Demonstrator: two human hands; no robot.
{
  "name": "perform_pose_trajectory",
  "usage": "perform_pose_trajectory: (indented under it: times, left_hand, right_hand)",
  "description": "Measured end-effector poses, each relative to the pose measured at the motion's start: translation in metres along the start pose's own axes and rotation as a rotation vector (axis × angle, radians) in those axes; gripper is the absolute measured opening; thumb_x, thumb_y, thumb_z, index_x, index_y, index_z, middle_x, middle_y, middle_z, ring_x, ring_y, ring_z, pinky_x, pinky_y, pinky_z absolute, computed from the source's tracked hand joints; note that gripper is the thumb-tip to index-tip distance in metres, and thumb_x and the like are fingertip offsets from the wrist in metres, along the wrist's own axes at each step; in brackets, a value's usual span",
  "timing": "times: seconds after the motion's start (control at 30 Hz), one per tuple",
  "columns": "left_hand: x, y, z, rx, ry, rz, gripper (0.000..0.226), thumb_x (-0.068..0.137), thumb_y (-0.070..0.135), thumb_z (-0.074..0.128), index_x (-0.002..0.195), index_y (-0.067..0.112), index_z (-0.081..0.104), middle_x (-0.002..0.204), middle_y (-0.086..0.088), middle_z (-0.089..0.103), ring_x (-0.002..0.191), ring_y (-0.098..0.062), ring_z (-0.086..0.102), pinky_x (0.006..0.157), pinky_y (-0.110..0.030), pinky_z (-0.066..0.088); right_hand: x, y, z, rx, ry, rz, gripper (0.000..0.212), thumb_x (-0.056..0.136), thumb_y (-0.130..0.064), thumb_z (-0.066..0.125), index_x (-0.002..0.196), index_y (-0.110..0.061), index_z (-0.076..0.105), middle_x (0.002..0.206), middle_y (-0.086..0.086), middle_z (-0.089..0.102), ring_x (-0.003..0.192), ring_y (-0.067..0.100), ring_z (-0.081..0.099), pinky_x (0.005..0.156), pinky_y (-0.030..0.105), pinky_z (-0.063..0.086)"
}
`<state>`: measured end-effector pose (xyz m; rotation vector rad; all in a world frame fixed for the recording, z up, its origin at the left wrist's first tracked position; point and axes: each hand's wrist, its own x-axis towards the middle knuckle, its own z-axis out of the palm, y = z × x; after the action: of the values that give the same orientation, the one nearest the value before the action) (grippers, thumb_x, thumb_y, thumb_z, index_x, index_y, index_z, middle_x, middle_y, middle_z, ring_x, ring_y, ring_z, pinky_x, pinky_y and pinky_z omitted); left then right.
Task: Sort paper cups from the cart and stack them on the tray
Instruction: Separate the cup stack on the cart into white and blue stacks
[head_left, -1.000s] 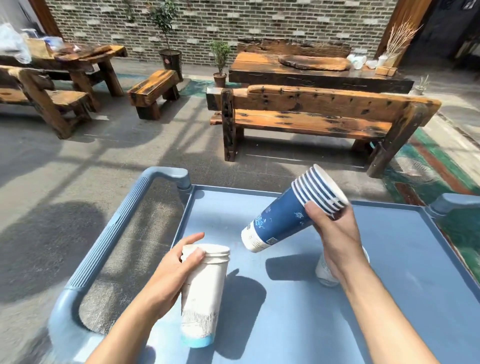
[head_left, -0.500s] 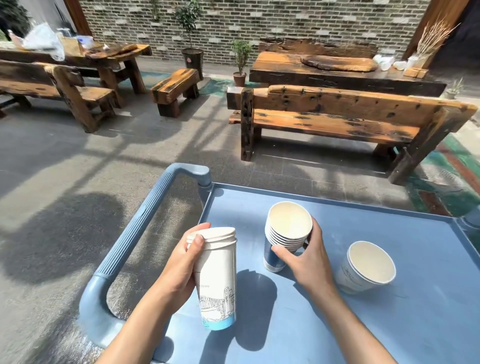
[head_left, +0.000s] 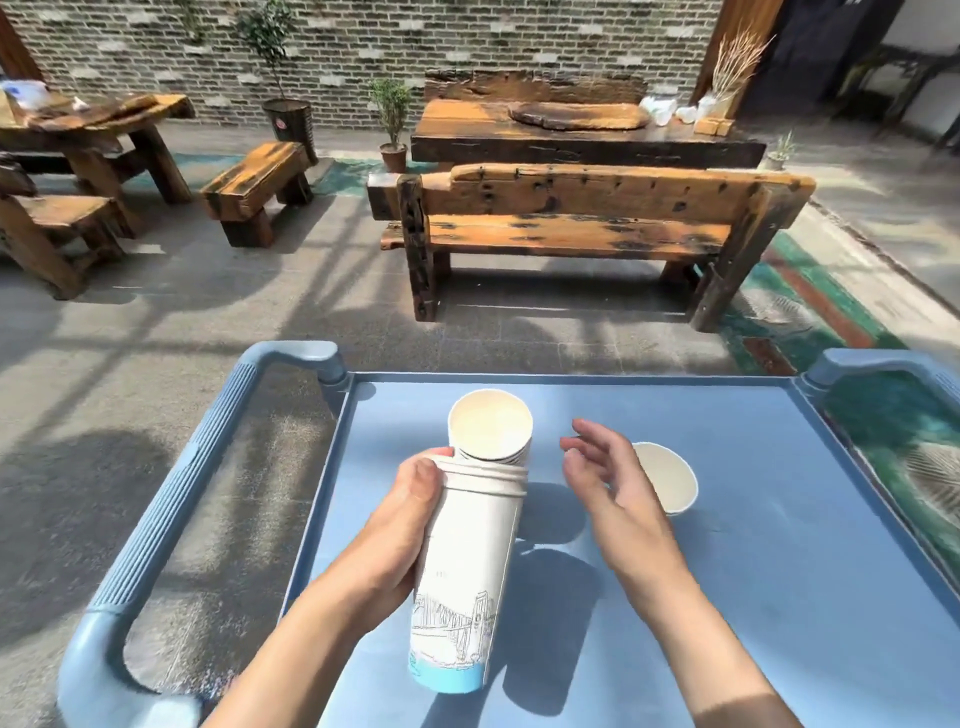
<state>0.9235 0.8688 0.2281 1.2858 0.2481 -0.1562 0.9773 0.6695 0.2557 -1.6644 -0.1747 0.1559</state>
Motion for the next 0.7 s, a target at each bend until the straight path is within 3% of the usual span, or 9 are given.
perform_pose_trajectory:
  times: [0.07, 0.13, 0.27, 0.37, 0.43, 0.47, 0.57, 0.63, 0.7]
  left_hand:
    - [0.002, -0.002, 0.018, 0.001, -0.075, -0.025, 0.068, 0.057, 0.080, 0.063, 0.111, 0.038, 0.063, 0.118, 0.002, 0.071, 0.107, -0.017, 0.067, 0.080, -0.035, 0.057]
    - [0.003, -0.005, 0.034, 0.005, -0.146, -0.026, 0.066, 0.069, 0.072, 0.061, 0.121, 0.032, 0.059, 0.123, -0.004, 0.069, 0.112, -0.023, 0.065, 0.082, -0.035, 0.056]
    - [0.003, -0.010, 0.059, 0.061, -0.172, -0.009, 0.061, 0.073, 0.064, 0.061, 0.123, 0.030, 0.057, 0.123, -0.004, 0.069, 0.109, -0.023, 0.067, 0.083, -0.035, 0.055]
    - [0.001, -0.012, 0.077, 0.141, -0.146, -0.003, 0.042, 0.081, 0.054, 0.057, 0.117, 0.034, 0.062, 0.127, -0.001, 0.066, 0.114, -0.020, 0.064, 0.096, -0.043, 0.051]
    - [-0.001, -0.014, 0.085, 0.251, -0.109, 0.051, 0.040, 0.086, 0.048, 0.052, 0.121, 0.031, 0.059, 0.127, 0.002, 0.064, 0.115, -0.014, 0.062, 0.100, -0.040, 0.048]
    - [-0.001, -0.017, 0.086, 0.347, -0.043, 0.115, 0.034, 0.089, 0.045, 0.053, 0.119, 0.032, 0.058, 0.124, 0.004, 0.065, 0.111, -0.007, 0.062, 0.098, -0.033, 0.049]
    - [-0.003, -0.025, 0.077, 0.502, 0.234, 0.282, 0.017, 0.091, 0.030, 0.058, 0.103, 0.041, 0.061, 0.102, 0.016, 0.070, 0.094, 0.007, 0.061, 0.075, -0.005, 0.044]
    - [0.001, -0.032, 0.063, 0.468, 0.375, 0.305, 0.016, 0.091, 0.030, 0.058, 0.097, 0.044, 0.059, 0.097, 0.024, 0.069, 0.090, 0.009, 0.060, 0.070, -0.008, 0.044]
    - [0.009, -0.039, 0.047, 0.455, 0.486, 0.289, 0.015, 0.091, 0.032, 0.058, 0.102, 0.043, 0.055, 0.100, 0.016, 0.068, 0.092, 0.007, 0.059, 0.070, -0.014, 0.042]
  right_hand:
    - [-0.007, -0.004, -0.010, -0.019, -0.159, 0.071, 0.055, 0.071, -0.057, 0.057, 0.121, -0.033, 0.053, 0.126, -0.006, 0.061, 0.107, -0.004, 0.057, 0.086, 0.012, 0.043]
    - [-0.014, -0.003, -0.020, -0.016, -0.239, 0.126, 0.054, 0.078, -0.057, 0.063, 0.124, -0.031, 0.054, 0.128, -0.006, 0.060, 0.110, -0.002, 0.057, 0.086, 0.015, 0.045]
    - [-0.024, 0.002, -0.039, 0.006, -0.292, 0.197, 0.062, 0.068, -0.039, 0.070, 0.127, -0.028, 0.052, 0.127, -0.008, 0.058, 0.102, -0.009, 0.060, 0.082, 0.017, 0.049]
    - [-0.032, 0.008, -0.050, 0.014, -0.273, 0.236, 0.076, 0.056, -0.033, 0.080, 0.126, -0.029, 0.053, 0.127, -0.008, 0.059, 0.104, -0.004, 0.062, 0.085, 0.019, 0.048]
    - [-0.035, 0.009, -0.060, 0.020, -0.213, 0.214, 0.075, 0.049, -0.037, 0.081, 0.121, -0.033, 0.058, 0.126, -0.010, 0.061, 0.105, -0.002, 0.062, 0.084, 0.019, 0.049]
    - [-0.034, 0.007, -0.068, 0.033, -0.159, 0.192, 0.073, 0.049, -0.038, 0.080, 0.119, -0.033, 0.060, 0.126, -0.010, 0.062, 0.106, -0.001, 0.062, 0.083, 0.019, 0.049]
    - [-0.021, 0.002, -0.097, 0.136, 0.120, 0.103, 0.070, 0.058, -0.037, 0.078, 0.124, -0.034, 0.056, 0.127, -0.012, 0.060, 0.110, 0.000, 0.060, 0.094, 0.025, 0.046]
    - [-0.011, -0.004, -0.115, 0.080, 0.327, -0.004, 0.076, 0.062, -0.043, 0.074, 0.132, -0.037, 0.046, 0.125, -0.025, 0.054, 0.107, -0.014, 0.055, 0.091, 0.016, 0.041]
    - [-0.001, -0.006, -0.126, -0.045, 0.487, -0.094, 0.086, 0.062, -0.049, 0.073, 0.139, -0.036, 0.038, 0.127, -0.031, 0.047, 0.109, -0.022, 0.048, 0.088, 0.008, 0.037]
